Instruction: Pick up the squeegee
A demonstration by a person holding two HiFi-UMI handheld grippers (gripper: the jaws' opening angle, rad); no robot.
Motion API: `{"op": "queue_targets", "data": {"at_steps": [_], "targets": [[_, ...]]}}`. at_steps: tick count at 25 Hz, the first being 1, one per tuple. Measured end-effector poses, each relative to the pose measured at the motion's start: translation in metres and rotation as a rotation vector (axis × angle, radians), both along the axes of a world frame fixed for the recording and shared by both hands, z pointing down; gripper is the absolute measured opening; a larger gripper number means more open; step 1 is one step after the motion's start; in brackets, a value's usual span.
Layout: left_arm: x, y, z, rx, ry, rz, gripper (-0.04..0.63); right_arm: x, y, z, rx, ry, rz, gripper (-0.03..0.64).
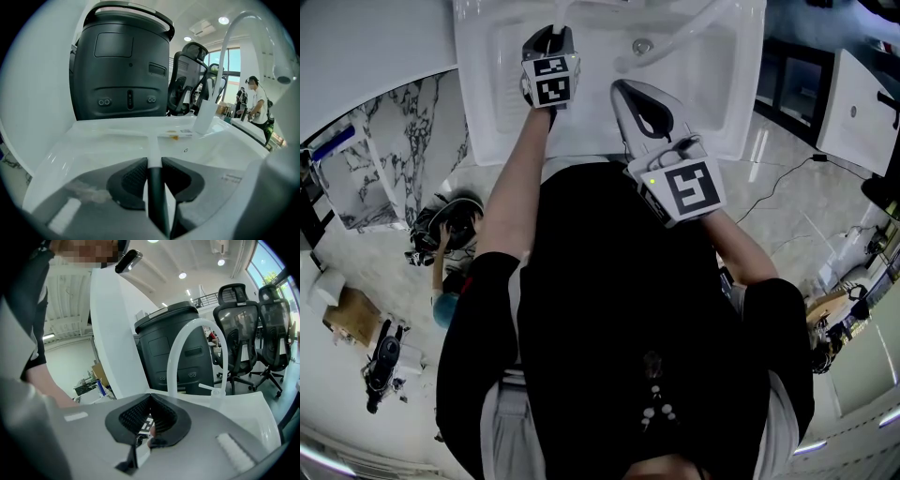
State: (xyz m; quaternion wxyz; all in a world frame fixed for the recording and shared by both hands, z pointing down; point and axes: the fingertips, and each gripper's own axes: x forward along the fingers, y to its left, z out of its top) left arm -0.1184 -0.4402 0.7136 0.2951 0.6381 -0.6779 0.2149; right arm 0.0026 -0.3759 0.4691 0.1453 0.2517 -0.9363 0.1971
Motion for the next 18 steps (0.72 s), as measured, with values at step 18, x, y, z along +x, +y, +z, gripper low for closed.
{"op": "queue_targets", "data": {"at_steps": [18], "targets": [[-0.004, 0.039, -0.043, 0.097, 0.014, 0.054, 0.103, -0.017, 0.03, -0.001, 0.004, -0.009, 0.031, 0.003]]}}
